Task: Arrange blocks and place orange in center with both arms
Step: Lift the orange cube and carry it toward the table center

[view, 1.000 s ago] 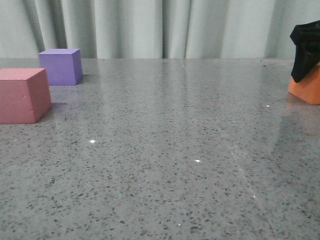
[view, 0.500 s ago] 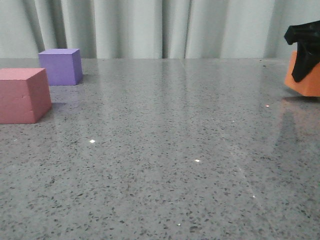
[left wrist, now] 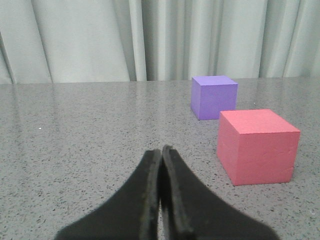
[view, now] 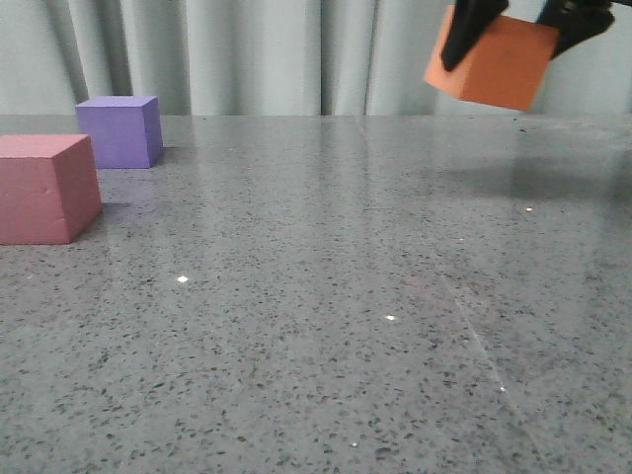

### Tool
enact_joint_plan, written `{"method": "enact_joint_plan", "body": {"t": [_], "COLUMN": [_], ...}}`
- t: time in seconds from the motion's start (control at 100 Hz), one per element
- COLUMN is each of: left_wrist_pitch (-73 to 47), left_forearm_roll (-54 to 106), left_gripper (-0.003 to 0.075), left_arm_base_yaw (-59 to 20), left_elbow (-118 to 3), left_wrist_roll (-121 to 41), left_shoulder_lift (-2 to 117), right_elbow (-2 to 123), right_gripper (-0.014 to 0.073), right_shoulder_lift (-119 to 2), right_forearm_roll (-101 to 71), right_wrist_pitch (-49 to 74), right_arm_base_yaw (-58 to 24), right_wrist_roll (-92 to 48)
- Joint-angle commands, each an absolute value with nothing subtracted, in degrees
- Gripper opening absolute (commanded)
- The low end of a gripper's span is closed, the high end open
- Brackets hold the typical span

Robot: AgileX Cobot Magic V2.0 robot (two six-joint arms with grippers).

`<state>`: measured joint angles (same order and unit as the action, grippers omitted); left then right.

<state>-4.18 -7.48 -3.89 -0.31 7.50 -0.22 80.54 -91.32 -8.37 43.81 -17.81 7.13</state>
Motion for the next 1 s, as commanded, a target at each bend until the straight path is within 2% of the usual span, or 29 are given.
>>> {"method": "enact_joint_plan", "body": {"t": [0.0,0.42,0.62,0.99], "left_wrist_pitch": [1.02,1.02,1.02,1.02], "left_forearm_roll": [-7.48,-7.48,-7.48,-7.48], "left_gripper": [-0.0019,-0.0019,-0.0019,-0.0019], "left_arm_base_yaw": [-4.21,-4.21,-4.21,-4.21], "left_elbow": [2.84,2.84,2.84,2.84], "left_wrist_roll": [7.97,7.97,7.97,7.97], "left_shoulder_lift": [-2.17,-2.17,-2.17,-2.17], "right_elbow": [83.75,93.40,97.08,98.48], "right_gripper": [0.0278,0.0278,0.0278,0.0278], "right_shoulder_lift": [-89.99,-100.85,-105.13,-108.97], "right_forearm_roll": [-8.10,21.77,23.00,23.00], "right_wrist_pitch": [39.89,45.11,45.60,46.34], "right_arm_base_yaw": [-20.85,-36.87,-40.41,-40.66], "right_wrist_roll": [10.77,47.79,50.64,50.69]}}
